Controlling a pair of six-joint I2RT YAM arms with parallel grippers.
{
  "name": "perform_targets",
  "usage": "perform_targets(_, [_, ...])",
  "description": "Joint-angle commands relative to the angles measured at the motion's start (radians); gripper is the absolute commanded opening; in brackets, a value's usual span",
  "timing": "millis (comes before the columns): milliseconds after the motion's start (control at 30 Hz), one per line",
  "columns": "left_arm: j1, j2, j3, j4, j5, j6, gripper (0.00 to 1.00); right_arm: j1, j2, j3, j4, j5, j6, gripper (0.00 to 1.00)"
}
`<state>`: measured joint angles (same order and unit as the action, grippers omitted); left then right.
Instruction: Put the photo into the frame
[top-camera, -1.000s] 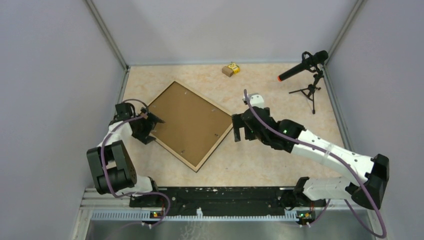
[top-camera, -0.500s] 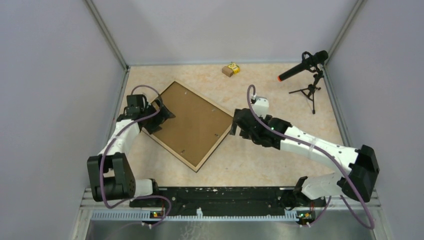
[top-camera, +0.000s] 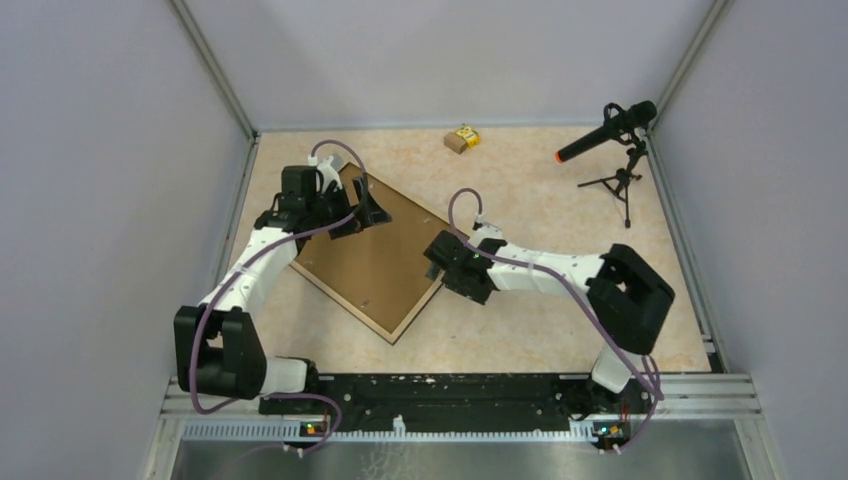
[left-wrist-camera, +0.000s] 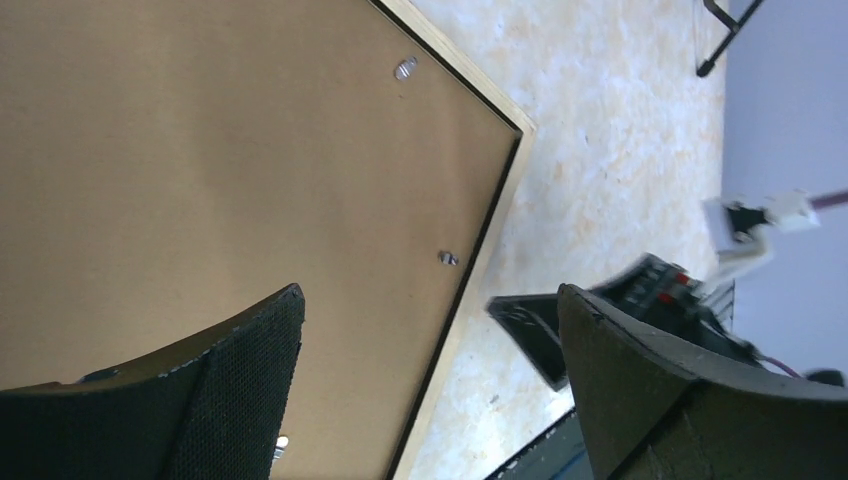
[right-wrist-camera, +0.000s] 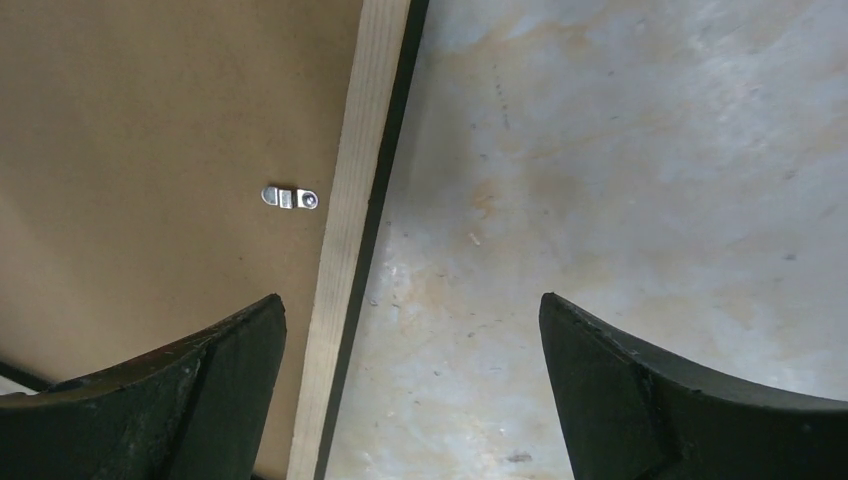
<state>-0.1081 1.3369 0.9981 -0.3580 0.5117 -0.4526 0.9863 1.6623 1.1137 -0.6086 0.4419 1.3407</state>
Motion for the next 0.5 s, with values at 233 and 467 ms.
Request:
perform_targets(233, [0.0,-0.003,-0.032,0.053,0.115,0.021,0.98,0.027,0.224,0.172,0.04,-0.096,0.061,0.74])
perform_targets(467, [0.019,0.002,-0.062,0.089,0.134,0.001,0.98,0.026,0.258,0.163,0.001,-0.06,0.12,0.47])
